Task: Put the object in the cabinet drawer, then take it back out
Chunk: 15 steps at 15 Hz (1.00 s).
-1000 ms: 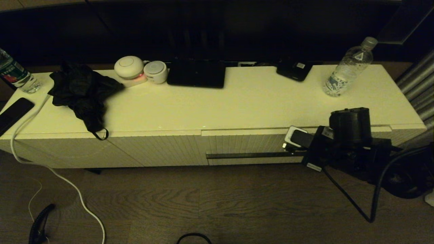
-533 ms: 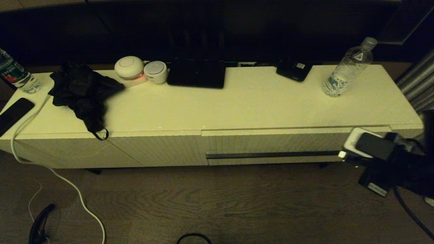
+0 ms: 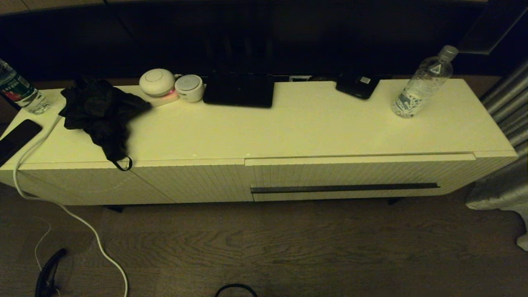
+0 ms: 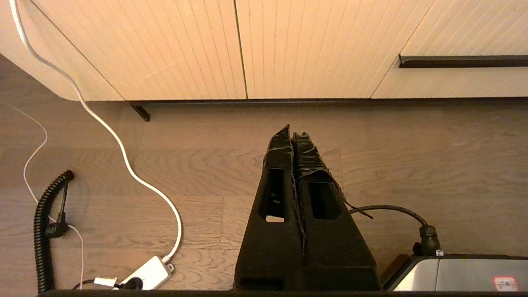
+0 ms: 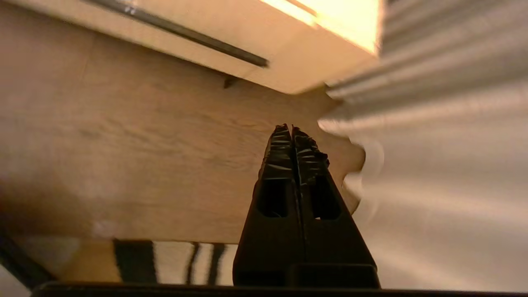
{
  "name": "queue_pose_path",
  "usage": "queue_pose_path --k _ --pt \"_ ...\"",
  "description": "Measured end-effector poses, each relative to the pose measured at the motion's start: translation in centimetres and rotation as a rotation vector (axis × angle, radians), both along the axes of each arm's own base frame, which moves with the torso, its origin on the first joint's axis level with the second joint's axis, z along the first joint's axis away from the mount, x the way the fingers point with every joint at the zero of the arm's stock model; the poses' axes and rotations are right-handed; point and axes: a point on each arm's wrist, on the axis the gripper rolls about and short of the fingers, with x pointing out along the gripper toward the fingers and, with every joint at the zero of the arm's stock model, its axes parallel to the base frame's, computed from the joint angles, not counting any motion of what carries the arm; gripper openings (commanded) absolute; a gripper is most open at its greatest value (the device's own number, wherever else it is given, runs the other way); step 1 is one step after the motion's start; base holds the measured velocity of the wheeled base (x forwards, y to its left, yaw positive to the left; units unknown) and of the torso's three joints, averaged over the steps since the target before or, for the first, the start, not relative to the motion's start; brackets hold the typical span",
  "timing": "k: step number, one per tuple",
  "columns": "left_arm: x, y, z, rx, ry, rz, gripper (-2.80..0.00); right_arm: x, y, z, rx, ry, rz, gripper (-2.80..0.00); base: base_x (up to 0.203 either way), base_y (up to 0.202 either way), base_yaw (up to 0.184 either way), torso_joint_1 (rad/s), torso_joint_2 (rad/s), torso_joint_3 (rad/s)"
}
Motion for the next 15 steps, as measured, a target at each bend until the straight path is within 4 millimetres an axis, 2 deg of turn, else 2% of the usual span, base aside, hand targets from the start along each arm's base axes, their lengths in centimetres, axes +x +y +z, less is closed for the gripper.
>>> queue_pose_path --k 2,5,7,10,13,15 --pt "0.0 0.0 0.0 0.0 0.0 0.0 -2.8 -3.3 -0.1 -2.5 0.077 -0.043 -0.037 -2.8 0.0 0.0 0.0 0.0 0.0 0.0" --pt "0.0 0.0 0.0 0.0 0.0 0.0 -2.8 -5.8 0.0 -6.9 0.185 -0.075 -0.046 -2.8 0.0 0.0 0.0 0.0 0.0 0.0" --pt "0.0 0.0 0.0 0.0 0.0 0.0 -2.8 -5.9 0.1 -9.1 0.282 -0.109 -0.016 -2.8 0.0 0.0 0.0 0.0 0.0 0.0" --pt "0.0 0.0 0.0 0.0 0.0 0.0 -2.8 -4.9 0.2 -11.5 0.408 -0.169 -0.004 -2.8 0.0 0.0 0.0 0.0 0.0 0.0" --pt "0.0 0.0 0.0 0.0 0.0 0.0 -2.8 -4.2 0.4 -13.1 0.412 -0.131 0.106 -2.8 0.0 0.0 0.0 0.0 0.0 0.0" --pt "0.0 0.0 0.0 0.0 0.0 0.0 -2.8 -4.0 0.5 -13.4 0.409 -0.143 0.138 -2.8 0.0 0.0 0.0 0.0 0.0 0.0"
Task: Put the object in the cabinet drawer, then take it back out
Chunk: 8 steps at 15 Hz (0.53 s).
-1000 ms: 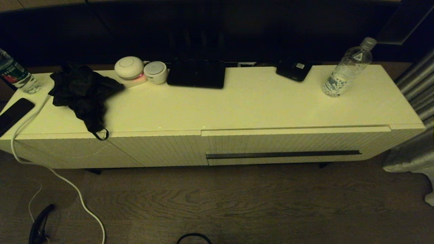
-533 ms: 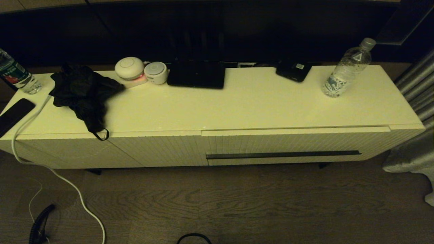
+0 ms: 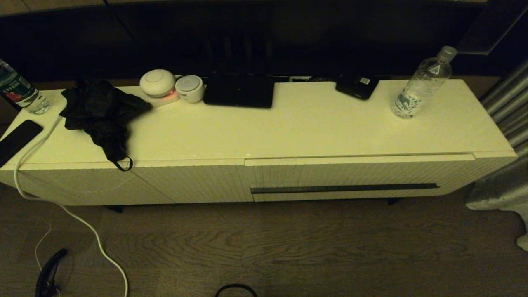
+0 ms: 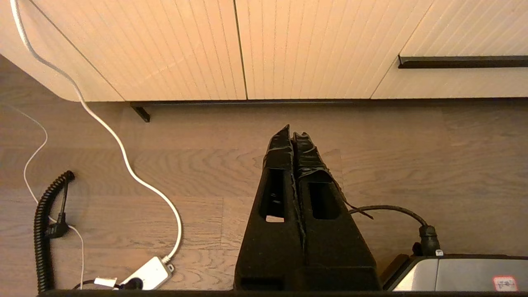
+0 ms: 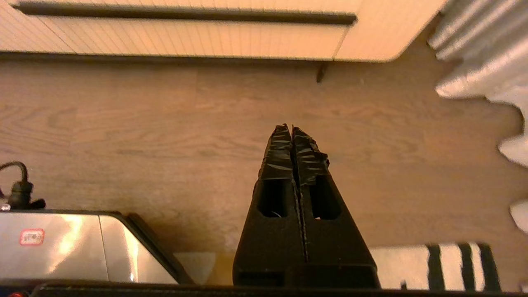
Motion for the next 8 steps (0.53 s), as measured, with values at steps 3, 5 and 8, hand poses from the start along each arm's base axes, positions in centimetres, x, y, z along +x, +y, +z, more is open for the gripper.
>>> queue_pose_path --k 3,5,8 --pt "0.0 0.0 0.0 0.0 0.0 0.0 -2.8 0.39 0.0 -0.13 -0.007 -0.061 0.003 -2.8 0.0 0.0 0.0 0.0 0.0 0.0" --pt "0.0 0.0 0.0 0.0 0.0 0.0 -2.8 0.52 0.0 -0.23 -0.003 -0.082 0.001 -2.8 0.0 0.0 0.0 0.0 0.0 0.0" --pt "0.0 0.0 0.0 0.0 0.0 0.0 -2.8 0.56 -0.01 -0.33 0.03 -0.082 -0.003 -2.8 0.0 0.0 0.0 0.0 0.0 0.0"
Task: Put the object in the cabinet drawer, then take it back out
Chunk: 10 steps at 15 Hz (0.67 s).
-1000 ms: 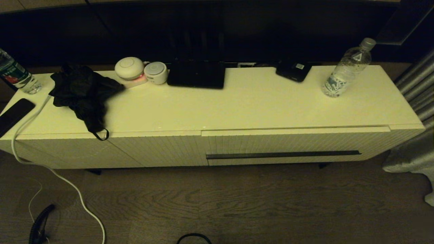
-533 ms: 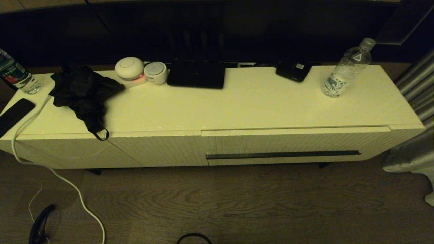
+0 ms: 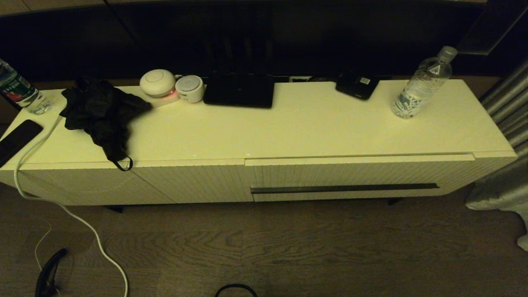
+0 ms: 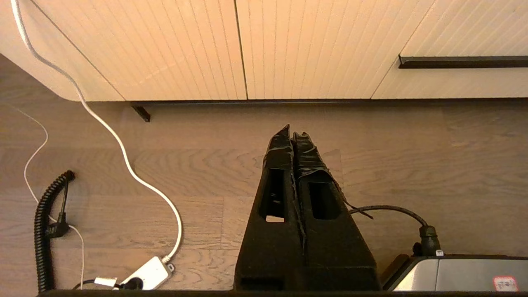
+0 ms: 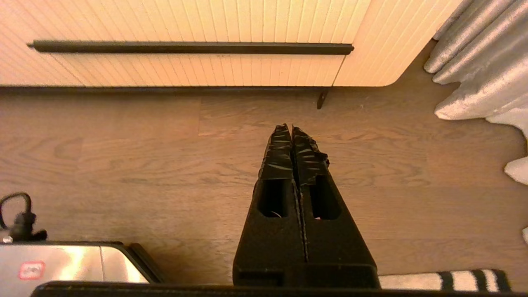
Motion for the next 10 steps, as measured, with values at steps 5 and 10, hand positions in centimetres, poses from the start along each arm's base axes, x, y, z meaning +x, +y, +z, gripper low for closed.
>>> queue_pose_path --k 5,10 --pt "0.0 0.0 0.0 0.0 0.0 0.0 -2.8 0.01 0.0 -0.07 0.006 0.004 0.0 -2.8 0.0 0.0 0.0 0.0 0.0 0.0" --pt "0.0 0.0 0.0 0.0 0.0 0.0 -2.8 0.01 0.0 -0.08 0.006 0.005 0.001 -2.8 0.0 0.0 0.0 0.0 0.0 0.0"
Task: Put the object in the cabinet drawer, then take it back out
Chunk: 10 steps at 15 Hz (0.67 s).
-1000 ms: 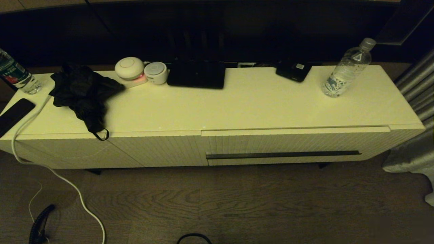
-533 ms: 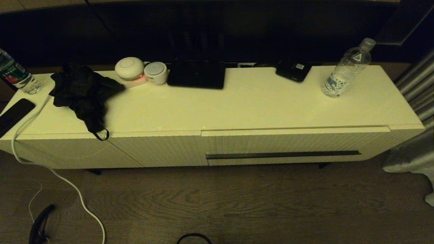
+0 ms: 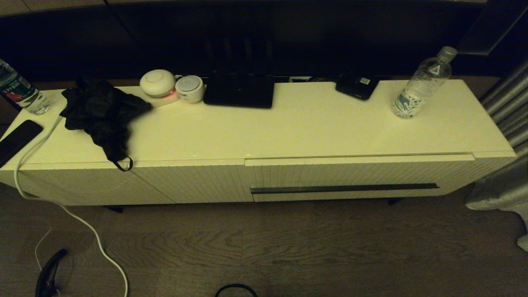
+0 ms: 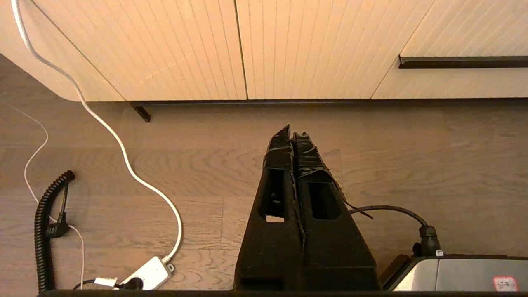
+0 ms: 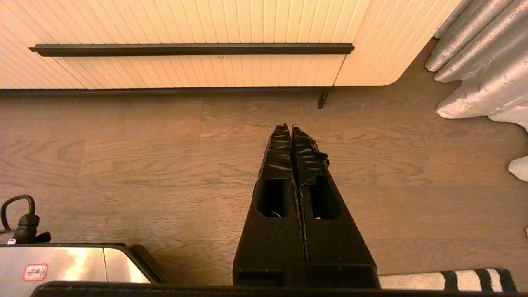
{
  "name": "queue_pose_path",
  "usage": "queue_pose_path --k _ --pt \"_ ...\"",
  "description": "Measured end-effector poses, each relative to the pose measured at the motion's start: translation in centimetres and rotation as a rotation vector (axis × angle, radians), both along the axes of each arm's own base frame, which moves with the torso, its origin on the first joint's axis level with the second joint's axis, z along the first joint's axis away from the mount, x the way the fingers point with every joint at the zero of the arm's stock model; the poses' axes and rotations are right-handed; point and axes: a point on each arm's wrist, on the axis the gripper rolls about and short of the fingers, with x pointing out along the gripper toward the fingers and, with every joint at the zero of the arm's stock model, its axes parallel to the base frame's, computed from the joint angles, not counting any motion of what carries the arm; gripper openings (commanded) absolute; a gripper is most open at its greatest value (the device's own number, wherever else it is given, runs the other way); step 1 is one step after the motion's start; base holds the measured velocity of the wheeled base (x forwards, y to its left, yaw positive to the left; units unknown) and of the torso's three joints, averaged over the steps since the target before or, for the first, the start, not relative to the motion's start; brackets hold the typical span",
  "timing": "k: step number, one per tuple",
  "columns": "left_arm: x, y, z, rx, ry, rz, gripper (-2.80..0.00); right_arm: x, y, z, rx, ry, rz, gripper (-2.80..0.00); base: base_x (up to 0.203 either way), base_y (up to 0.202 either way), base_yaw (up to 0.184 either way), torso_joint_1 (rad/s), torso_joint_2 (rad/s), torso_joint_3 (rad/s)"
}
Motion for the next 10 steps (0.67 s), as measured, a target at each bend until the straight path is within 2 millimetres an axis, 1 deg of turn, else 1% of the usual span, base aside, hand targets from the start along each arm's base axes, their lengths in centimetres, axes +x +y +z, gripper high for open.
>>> queue_pose_path --k 10 --pt "0.0 0.0 0.0 0.0 0.0 0.0 -2.8 -0.01 0.0 0.02 0.001 -0.001 0.001 -2.8 0.0 0.0 0.0 0.0 0.0 0.0"
